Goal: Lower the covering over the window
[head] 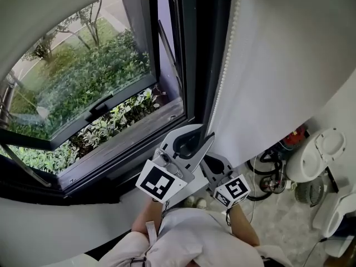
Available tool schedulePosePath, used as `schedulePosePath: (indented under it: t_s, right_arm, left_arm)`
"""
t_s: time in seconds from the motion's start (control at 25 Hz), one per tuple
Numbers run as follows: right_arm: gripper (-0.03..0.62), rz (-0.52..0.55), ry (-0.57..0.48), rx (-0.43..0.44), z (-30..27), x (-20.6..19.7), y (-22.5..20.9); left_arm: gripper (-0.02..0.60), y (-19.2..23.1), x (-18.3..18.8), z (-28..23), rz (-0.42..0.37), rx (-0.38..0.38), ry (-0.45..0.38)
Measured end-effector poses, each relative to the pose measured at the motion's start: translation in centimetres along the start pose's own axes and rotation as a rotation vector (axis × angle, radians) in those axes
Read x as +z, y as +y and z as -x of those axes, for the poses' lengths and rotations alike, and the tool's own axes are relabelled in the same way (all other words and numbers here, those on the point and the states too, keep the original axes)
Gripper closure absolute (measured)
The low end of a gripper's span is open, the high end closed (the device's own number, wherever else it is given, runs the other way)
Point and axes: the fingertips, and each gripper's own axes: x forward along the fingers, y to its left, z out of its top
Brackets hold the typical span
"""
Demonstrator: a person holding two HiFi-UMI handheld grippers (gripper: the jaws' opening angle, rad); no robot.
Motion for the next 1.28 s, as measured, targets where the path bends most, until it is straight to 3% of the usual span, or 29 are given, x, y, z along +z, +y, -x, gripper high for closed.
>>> schedulePosePath:
  t_s: [0.16,0.2,0.28,0.44,0.6,1.28]
  right_arm:
    - [0.599,0.003,0.002,0.002,-0.1,0.0,0.1]
    - [0.599,0.005,0.002,0.004,-0.2,0.0,0.2]
    - [0.599,0.005,0.001,0.004,-0.2,0.0,0.3]
    - [0.599,0.008,0.008,0.005,-0.3,-0.1,0.4]
    - [0.599,0.013,0.073,-0.003,-0.5,-1.9,0.4]
    - [0.597,-0.004,0.236,-0.035,-0.4,-9.0,-0.6]
  left_arm:
    - [0.494,0.0,1.4,-1.0,-0.010,-0.009,-0.014]
    - [0.522,0.0,1.6,-1.2,-0.008,-0.005,-0.014]
    - [0.554,0.0,1.7,-1.3,0.012,0.002,-0.016]
    - [0.560,0.3,1.7,-0.9,0.048,0.031,-0.034]
    - [0.560,0.1,-0.1,-0.7,0.031,0.038,0.010]
    - [0.560,-1.0,-7.8,0.6,0.108,0.080,0.120]
